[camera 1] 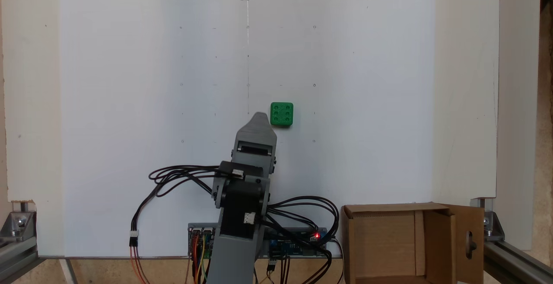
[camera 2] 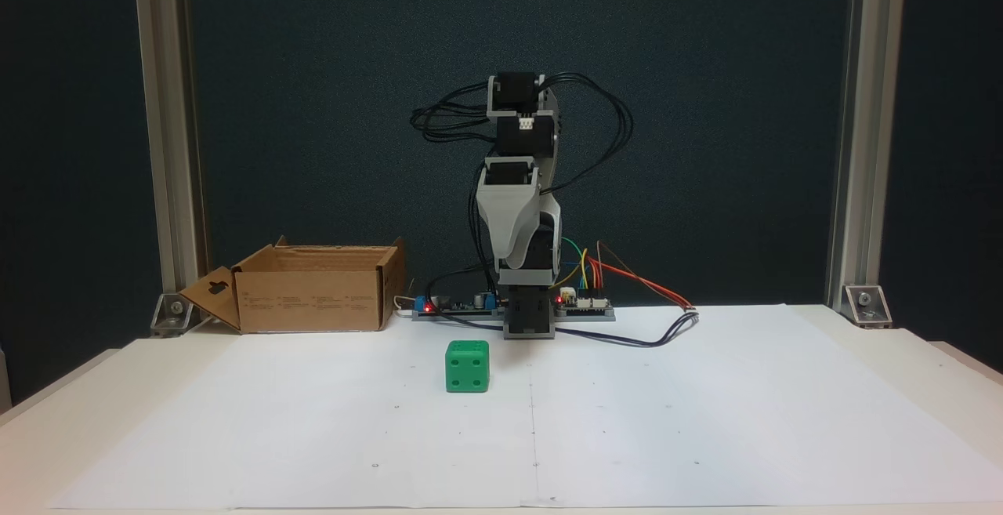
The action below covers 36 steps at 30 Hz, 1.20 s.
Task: Grasp a green dice and put it in the bin.
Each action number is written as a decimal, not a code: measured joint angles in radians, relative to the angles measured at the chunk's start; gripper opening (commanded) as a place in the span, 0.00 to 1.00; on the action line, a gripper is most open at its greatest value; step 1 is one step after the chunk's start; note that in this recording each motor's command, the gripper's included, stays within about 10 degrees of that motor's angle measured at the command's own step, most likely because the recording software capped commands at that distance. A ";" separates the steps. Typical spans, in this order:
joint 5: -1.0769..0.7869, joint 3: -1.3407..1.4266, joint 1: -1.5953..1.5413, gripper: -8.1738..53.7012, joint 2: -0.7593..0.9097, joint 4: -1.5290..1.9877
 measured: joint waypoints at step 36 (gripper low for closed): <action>-0.434 -0.264 0.288 0.89 -0.454 0.081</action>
